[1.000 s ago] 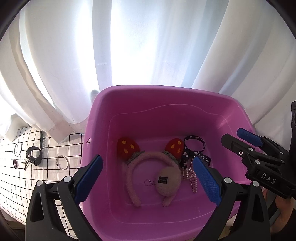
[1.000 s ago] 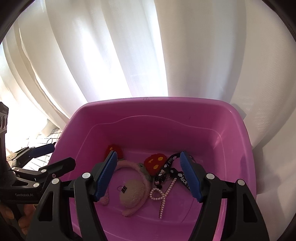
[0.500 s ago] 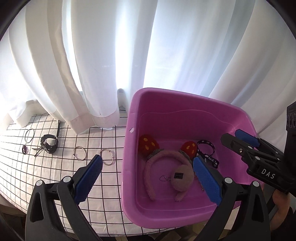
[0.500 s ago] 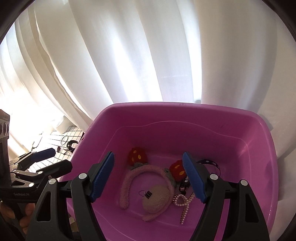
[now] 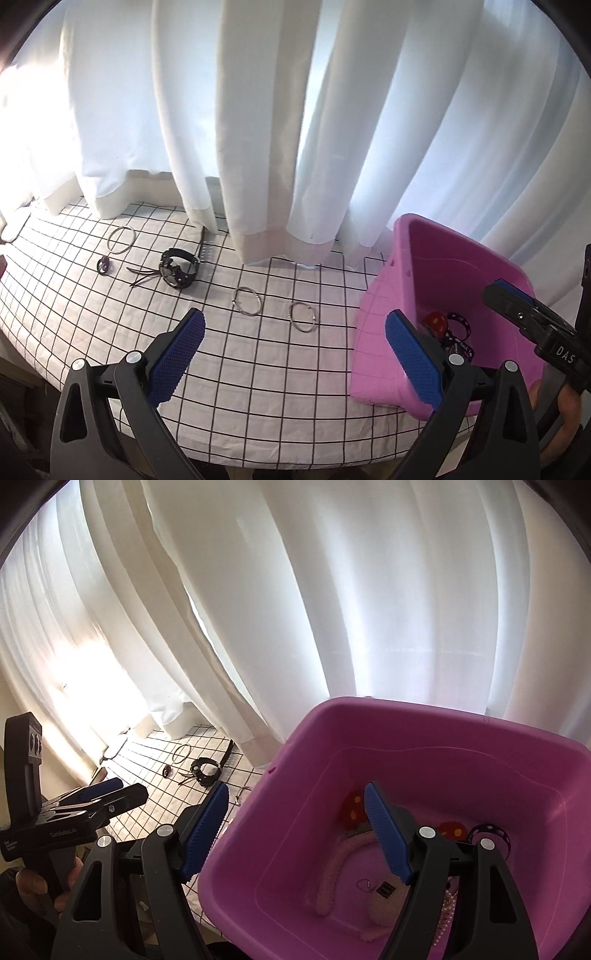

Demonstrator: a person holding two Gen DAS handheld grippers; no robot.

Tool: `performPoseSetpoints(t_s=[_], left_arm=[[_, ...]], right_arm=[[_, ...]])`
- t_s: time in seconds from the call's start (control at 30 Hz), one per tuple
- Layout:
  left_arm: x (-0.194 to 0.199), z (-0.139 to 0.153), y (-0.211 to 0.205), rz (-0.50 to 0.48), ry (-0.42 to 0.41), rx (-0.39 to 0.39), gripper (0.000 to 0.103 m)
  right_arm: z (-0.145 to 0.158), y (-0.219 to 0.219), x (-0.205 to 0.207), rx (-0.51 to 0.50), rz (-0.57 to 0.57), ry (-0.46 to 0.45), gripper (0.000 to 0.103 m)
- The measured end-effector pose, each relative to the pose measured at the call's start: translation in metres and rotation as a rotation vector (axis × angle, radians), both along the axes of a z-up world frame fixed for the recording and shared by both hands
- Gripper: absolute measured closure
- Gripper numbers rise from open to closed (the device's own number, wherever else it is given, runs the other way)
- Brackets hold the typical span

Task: Organize jewelry
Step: 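Move the left tool to the black hair tie while the right tool approaches a silver bangle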

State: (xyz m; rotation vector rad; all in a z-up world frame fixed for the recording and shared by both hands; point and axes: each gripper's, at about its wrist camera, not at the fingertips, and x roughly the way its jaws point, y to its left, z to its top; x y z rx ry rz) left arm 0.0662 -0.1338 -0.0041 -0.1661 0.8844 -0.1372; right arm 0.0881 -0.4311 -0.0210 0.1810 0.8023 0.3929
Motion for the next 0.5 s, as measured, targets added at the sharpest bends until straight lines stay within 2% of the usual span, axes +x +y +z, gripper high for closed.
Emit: performPoseSetpoints(t_s=[0.13,0.5], left_arm=[[0.0,-0.007,0.055,0.068,-0.002,0.007,0.007],[0.034,-0.025,0.196,0.135,-0.005,0.041,0.007]], right_arm=[[0.006,0.028,-0.002,0.008,-0.009,-0.013,0.03],[0.022,0.118,-0.014,-0.039,-0.125,-0.096,0.03]])
